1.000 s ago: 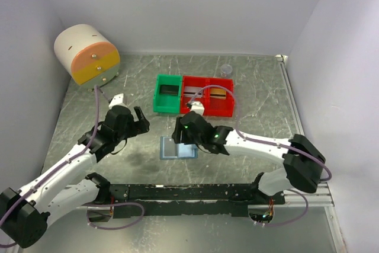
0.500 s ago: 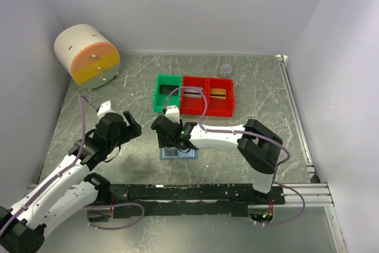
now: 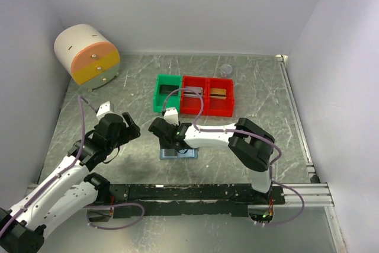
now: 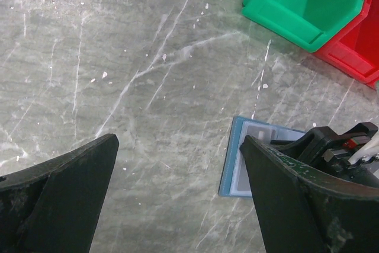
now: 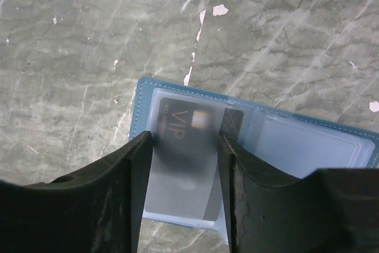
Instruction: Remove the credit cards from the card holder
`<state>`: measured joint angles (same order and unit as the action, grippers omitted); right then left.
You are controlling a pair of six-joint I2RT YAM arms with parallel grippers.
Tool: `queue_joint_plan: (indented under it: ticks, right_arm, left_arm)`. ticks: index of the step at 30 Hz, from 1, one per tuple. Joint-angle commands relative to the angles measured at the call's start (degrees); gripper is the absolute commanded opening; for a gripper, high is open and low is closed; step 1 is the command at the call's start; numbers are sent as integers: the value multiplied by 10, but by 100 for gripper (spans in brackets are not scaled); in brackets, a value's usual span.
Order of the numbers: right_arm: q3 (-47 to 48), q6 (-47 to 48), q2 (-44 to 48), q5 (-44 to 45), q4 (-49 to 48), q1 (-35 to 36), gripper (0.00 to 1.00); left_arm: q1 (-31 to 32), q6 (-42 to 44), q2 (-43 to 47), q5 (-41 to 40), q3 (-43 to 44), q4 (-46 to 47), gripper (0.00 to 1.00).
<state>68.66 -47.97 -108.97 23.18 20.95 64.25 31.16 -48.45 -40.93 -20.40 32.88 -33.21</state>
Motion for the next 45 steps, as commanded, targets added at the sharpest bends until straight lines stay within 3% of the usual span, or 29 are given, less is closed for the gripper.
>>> queue_joint_plan:
  ticks: [1,8,11,13,21,32,40,45]
  right_arm:
    - [-36,-17,-18,-12,-4,3,43]
    - [-89,-12,36,-30,-80,-4,28]
    - [-109,-4,54,-61,-126,-12,16]
    - [-130,-6,63,-71,-145,-18,1]
    - [-166,-6,102,-103,-194,-37,0]
    - [-282,-52,171,-249,-370,-99,0]
    - [-339,-91,177,-323,-469,-135,0]
    - [-356,-96,180,-331,-484,-146,0]
  left_arm:
    - [-4,3,11,-9,6,-14,100]
    - [-4,36,19,44,-6,22,100]
    - [-4,42,19,69,-15,44,99]
    - [-4,41,15,74,-18,46,100]
    - [-4,51,-13,119,-27,67,100]
    - [-4,82,-39,326,-97,260,95]
    - [-4,78,-51,385,-117,321,93]
    - [-4,68,-91,420,-127,361,91]
